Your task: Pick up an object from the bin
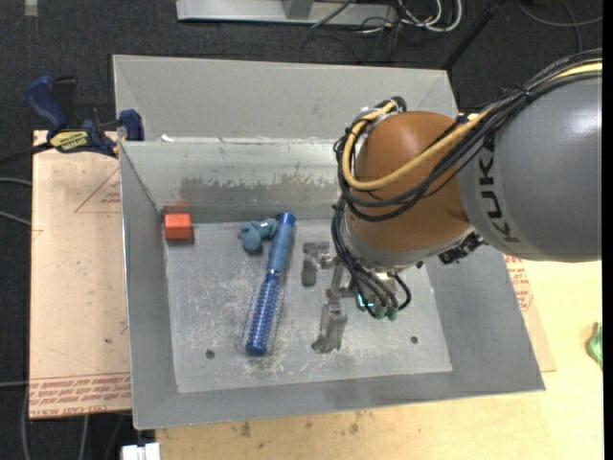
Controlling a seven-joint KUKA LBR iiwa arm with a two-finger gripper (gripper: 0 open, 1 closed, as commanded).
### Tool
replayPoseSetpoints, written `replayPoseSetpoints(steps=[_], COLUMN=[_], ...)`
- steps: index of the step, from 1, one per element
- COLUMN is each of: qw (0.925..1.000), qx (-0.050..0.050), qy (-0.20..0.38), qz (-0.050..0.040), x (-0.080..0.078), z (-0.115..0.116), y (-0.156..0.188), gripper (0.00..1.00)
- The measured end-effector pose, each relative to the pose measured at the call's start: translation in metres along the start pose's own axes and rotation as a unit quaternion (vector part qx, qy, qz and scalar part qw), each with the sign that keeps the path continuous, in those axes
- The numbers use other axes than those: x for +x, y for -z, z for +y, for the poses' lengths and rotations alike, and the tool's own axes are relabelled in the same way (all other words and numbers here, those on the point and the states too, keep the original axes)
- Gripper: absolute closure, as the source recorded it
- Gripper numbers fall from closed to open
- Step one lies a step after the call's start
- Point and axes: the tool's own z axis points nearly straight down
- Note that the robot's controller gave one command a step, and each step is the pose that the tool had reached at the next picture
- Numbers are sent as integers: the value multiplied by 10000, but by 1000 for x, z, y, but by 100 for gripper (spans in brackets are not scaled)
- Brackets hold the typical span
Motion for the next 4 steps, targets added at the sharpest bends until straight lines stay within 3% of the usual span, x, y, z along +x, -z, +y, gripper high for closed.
replayPoseSetpoints(steps=[1,2,3,4], qw=[9999,9938,9939,9724], qx=[-7,2,-1,7], qy=[151,1114,1105,2331], qz=[-47,-16,-30,-73], x=[-68,-53,-55,-60], z=[31,34,34,30], y=[-52,-139,-137,-12], gripper=[0,0,100,100])
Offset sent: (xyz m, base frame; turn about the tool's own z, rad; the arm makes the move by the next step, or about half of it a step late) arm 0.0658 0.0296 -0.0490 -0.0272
